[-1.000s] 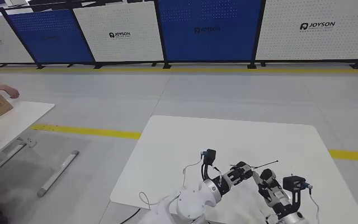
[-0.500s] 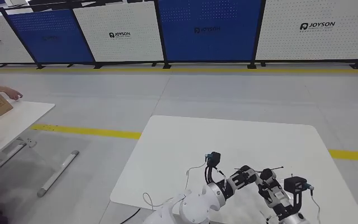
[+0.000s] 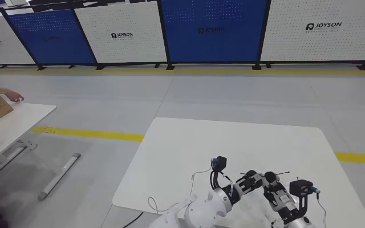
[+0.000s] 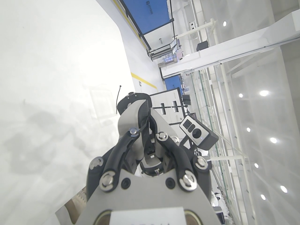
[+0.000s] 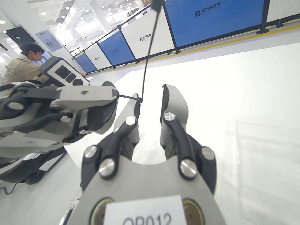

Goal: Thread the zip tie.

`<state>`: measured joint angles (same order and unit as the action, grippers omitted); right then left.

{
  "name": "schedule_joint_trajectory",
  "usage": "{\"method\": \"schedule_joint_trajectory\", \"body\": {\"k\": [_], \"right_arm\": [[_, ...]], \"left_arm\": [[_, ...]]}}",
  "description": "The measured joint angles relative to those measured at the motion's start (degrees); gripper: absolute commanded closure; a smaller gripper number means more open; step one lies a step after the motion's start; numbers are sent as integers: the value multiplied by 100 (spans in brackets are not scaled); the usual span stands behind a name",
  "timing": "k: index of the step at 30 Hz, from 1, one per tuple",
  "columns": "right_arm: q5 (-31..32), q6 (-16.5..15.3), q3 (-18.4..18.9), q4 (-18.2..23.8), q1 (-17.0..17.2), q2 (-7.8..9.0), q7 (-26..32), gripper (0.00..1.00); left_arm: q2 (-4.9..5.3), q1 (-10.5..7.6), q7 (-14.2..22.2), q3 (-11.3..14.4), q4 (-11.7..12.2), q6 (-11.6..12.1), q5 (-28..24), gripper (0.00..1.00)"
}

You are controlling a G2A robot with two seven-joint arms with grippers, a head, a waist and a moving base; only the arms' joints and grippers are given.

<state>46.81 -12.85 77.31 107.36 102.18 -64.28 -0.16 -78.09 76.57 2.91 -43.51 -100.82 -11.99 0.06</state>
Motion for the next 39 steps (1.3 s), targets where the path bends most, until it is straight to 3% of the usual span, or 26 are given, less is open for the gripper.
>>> {"method": "schedule_joint_trajectory", "body": {"k": [4,13,30,31,32,39], "right_arm": [[5,-24,11,-3,10,-7,-6,100],[40,-38,32,-1,43,-22,6,100],[126,-107,-27,-65,-10,-52,116,100],[90,-114,-14,-65,-4,-53,106,96],[57,-124,3,-65,2,-54,101,85],[-58,-213,140,-63,66,-50,119,80]], "left_arm": [[-5,18,-33,-2,-1,-2,26,100],[-22,36,-71,-16,20,21,25,100],[-34,119,-104,-85,-31,276,-2,100],[-34,120,-104,-87,-31,276,2,100],[-35,121,-106,-89,-30,274,6,100],[-50,102,-110,-84,3,229,18,100]]}}
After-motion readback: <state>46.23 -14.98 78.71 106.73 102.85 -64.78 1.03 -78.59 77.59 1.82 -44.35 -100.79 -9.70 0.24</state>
